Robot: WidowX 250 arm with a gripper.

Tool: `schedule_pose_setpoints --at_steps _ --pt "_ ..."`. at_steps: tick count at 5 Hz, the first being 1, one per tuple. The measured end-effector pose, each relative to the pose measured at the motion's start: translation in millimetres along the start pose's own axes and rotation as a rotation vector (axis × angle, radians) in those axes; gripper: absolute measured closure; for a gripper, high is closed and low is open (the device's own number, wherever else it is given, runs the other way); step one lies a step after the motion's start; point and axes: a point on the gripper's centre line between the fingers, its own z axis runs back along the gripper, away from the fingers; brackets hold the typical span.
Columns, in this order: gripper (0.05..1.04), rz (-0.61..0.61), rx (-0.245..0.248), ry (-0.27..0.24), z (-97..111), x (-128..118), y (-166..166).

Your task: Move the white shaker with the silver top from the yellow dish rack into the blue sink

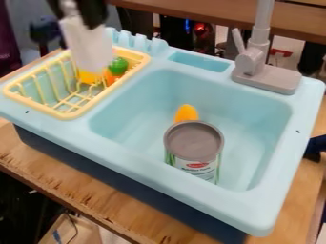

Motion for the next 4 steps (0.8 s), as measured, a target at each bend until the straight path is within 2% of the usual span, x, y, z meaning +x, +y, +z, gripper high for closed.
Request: schedule_pose_setpoints --at_steps 1,2,4 --pt "0.459 -0.038 -0.009 -0.002 -5 8 -29" --pt "0.459 -0.057 0.017 0.071 -27 8 -43" --pt "0.459 -0.031 0.059 0.157 -61 3 -34"
